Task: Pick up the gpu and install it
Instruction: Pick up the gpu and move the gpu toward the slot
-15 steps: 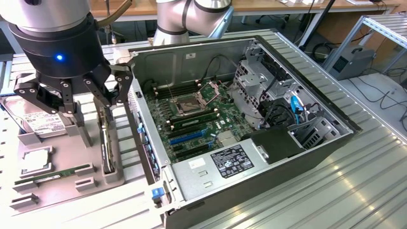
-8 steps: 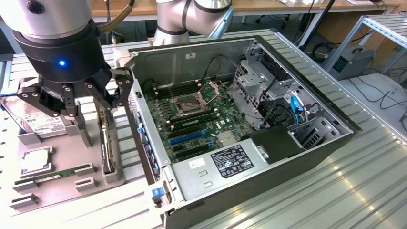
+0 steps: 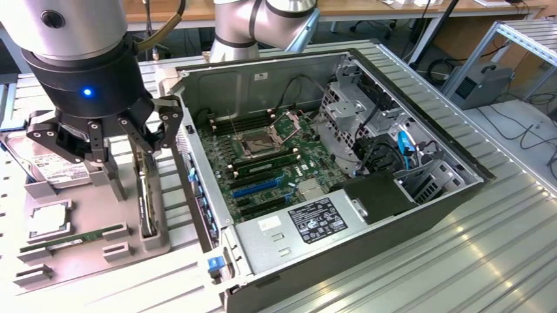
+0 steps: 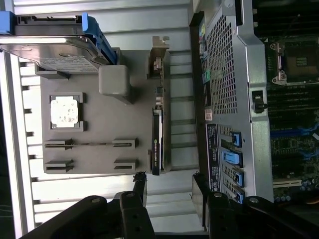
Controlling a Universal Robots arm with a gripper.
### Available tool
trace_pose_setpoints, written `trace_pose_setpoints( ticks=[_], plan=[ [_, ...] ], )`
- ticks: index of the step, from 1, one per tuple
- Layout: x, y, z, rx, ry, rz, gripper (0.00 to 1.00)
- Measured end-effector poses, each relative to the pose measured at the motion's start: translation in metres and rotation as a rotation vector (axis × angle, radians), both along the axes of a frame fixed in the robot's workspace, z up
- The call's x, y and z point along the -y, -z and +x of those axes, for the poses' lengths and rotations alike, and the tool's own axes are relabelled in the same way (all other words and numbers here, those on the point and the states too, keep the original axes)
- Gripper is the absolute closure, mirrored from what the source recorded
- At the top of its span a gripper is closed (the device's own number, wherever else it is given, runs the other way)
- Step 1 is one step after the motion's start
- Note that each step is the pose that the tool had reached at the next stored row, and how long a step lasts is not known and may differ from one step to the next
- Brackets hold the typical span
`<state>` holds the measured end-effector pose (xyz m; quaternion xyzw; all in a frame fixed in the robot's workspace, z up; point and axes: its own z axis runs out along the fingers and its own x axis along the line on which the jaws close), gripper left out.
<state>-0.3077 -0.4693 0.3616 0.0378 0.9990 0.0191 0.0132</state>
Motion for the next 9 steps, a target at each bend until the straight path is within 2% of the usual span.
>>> trace_pose_setpoints(
  ticks=[9],
  plan=[
    [0.0,0.002,0.0,0.0,0.0,0.0,0.5]
  ],
)
